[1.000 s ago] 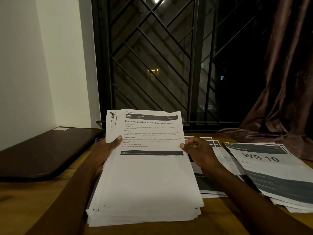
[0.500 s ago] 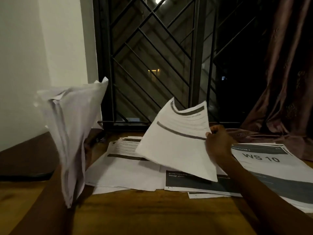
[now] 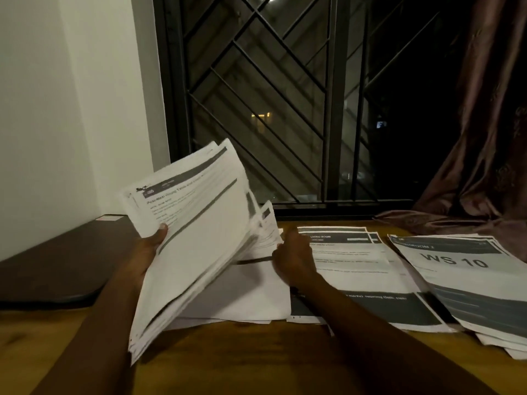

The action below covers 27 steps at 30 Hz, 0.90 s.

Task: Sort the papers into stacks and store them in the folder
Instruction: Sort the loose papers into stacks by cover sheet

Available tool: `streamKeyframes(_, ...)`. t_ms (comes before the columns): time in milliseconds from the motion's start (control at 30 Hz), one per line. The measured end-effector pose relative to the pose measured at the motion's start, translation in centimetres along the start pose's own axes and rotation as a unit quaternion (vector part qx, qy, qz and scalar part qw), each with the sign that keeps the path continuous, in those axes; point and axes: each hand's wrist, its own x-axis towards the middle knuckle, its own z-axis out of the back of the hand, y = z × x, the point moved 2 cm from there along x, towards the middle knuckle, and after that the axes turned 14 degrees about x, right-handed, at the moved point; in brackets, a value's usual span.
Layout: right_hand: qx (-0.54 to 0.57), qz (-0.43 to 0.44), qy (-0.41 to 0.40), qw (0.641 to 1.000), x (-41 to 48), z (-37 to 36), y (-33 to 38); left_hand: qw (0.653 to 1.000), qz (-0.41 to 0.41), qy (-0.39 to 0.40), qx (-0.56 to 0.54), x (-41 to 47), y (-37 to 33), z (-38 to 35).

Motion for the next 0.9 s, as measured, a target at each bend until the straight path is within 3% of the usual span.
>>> streamKeyframes(100, 0.010, 0.013, 0.051, 0.999, 0.0, 1.1, 0.2, 0.999, -0.026, -0.016, 0.035, -0.8, -0.2, -1.7)
streamKeyframes(233, 0.127, 0.003, 0.006, 0.992, 0.7, 3.9, 2.5, 0.997, -0.051, -0.005, 0.049, -0.7, -0.4, -2.5)
streamKeyframes(333, 0.267, -0.109, 0.111, 0.951, -0.1, 5.2, 2.4, 0.996, -0.036, 0.035, 0.073, -1.1, -0.5, -3.7)
streamKeyframes(400, 0.256, -0.103, 0.137, 0.951, -0.4, 5.9, 1.8, 0.995, -0.040, 0.057, 0.069, -1.4, -0.5, -4.1)
streamKeyframes(533, 0.184, -0.056, 0.078, 0.978, -0.2, 5.9, 0.5, 0.990, 0.012, 0.138, -0.029, -2.4, -0.1, -5.0)
streamKeyframes(667, 0.259, -0.067, 0.010, 0.964, 0.4, 6.4, -0.2, 0.973, 0.022, 0.217, -0.074, -3.5, -0.5, -6.2)
streamKeyframes(800, 0.234, -0.089, -0.022, 0.968, 1.3, 7.1, -0.8, 0.970, 0.028, 0.232, -0.070, -3.3, -0.5, -6.1)
streamKeyframes(900, 0.218, -0.088, -0.008, 0.972, 1.7, 7.1, -1.1, 0.980, 0.027, 0.198, -0.023, -3.0, -0.2, -5.9)
